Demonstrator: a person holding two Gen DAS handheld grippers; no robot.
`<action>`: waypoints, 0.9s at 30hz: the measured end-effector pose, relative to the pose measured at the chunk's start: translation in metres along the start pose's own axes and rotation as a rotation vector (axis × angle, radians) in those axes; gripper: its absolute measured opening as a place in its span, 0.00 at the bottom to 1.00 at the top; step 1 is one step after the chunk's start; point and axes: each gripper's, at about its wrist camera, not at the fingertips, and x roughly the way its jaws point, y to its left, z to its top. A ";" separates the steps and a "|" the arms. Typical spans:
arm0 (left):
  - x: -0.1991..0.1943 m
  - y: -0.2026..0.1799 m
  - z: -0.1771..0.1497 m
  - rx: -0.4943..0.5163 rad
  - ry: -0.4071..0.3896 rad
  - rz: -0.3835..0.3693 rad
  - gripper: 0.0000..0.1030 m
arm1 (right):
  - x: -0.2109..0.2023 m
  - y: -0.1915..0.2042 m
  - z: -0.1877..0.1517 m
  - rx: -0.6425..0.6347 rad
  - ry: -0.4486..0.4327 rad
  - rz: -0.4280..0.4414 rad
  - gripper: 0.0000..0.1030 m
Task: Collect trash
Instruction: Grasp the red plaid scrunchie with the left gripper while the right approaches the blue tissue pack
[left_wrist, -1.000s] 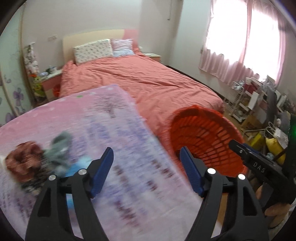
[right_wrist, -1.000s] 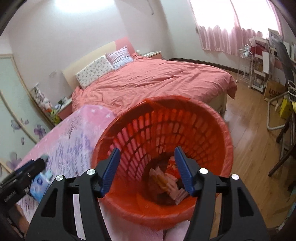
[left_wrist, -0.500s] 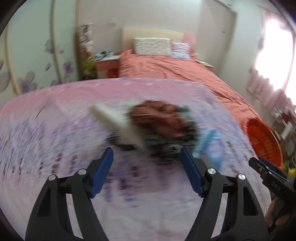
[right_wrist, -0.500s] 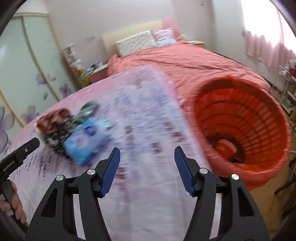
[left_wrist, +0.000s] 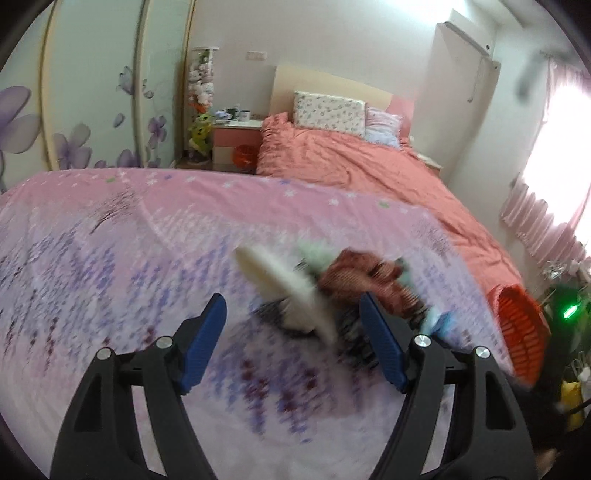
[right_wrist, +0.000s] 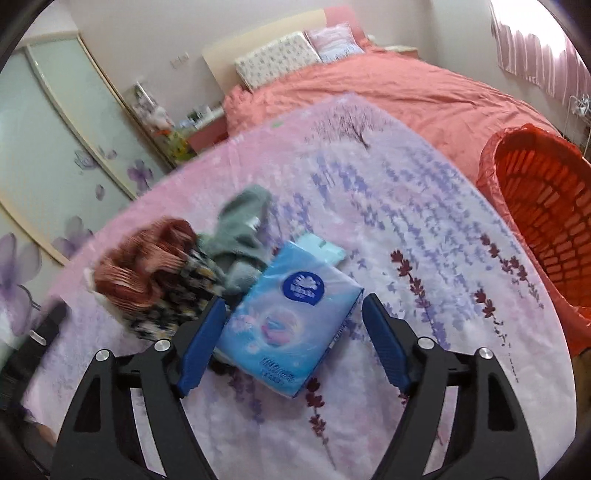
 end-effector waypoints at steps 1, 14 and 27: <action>0.004 -0.006 0.004 0.005 0.006 -0.016 0.71 | -0.002 0.000 -0.004 -0.019 -0.004 -0.011 0.68; 0.069 -0.064 0.006 0.149 0.159 0.009 0.38 | -0.029 -0.030 -0.024 -0.117 -0.014 -0.063 0.54; -0.005 0.006 -0.023 0.062 0.086 -0.095 0.20 | -0.033 -0.028 -0.033 -0.181 -0.035 -0.087 0.54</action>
